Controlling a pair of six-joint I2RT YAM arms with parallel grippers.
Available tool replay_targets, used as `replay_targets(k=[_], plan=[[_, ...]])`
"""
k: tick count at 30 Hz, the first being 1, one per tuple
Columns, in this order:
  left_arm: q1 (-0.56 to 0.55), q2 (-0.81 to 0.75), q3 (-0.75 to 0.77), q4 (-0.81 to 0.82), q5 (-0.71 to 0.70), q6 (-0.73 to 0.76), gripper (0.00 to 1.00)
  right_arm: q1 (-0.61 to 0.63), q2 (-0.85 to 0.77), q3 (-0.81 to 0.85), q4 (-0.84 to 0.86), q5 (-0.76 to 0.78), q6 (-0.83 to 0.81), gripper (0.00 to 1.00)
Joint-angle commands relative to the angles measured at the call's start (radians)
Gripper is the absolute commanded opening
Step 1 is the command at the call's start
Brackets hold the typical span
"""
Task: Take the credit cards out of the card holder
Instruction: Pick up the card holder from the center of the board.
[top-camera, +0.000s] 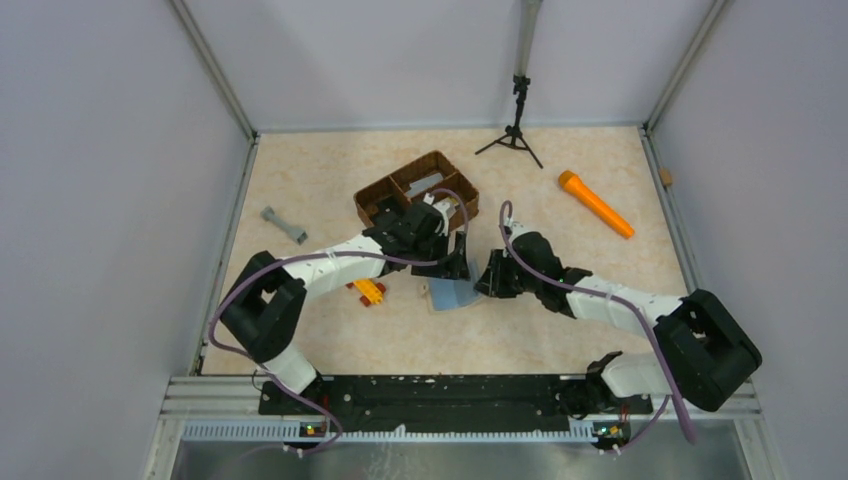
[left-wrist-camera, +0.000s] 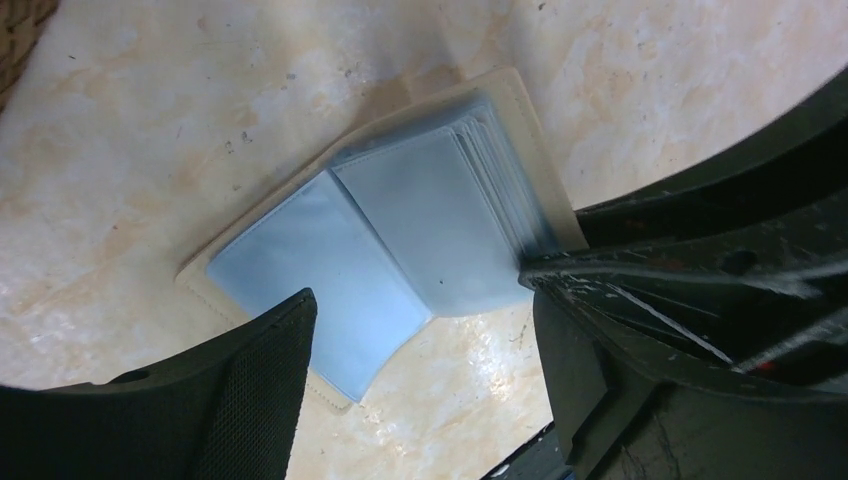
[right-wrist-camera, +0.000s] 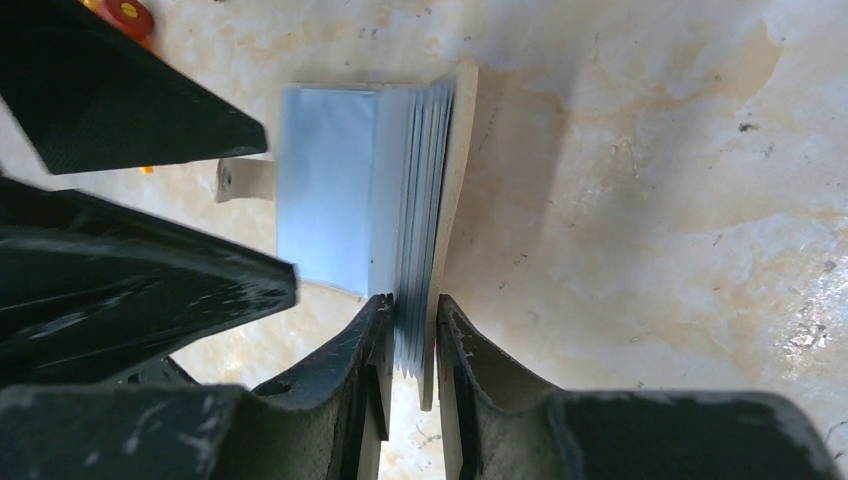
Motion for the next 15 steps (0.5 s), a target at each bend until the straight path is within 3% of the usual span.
replay_targets(k=[1, 10, 15], plan=[[-0.004, 0.058, 0.011, 0.085, 0.04, -0.033, 0.82, 0.005, -0.004, 0.035, 0.036, -0.02, -0.011, 0.22], [-0.003, 0.128, 0.029, 0.064, 0.012, -0.031, 0.76, 0.005, -0.022, 0.028, 0.047, -0.028, -0.007, 0.2], [-0.003, 0.179, 0.058, -0.011, -0.027, 0.004, 0.64, 0.005, -0.033, 0.025, 0.048, -0.021, -0.005, 0.18]])
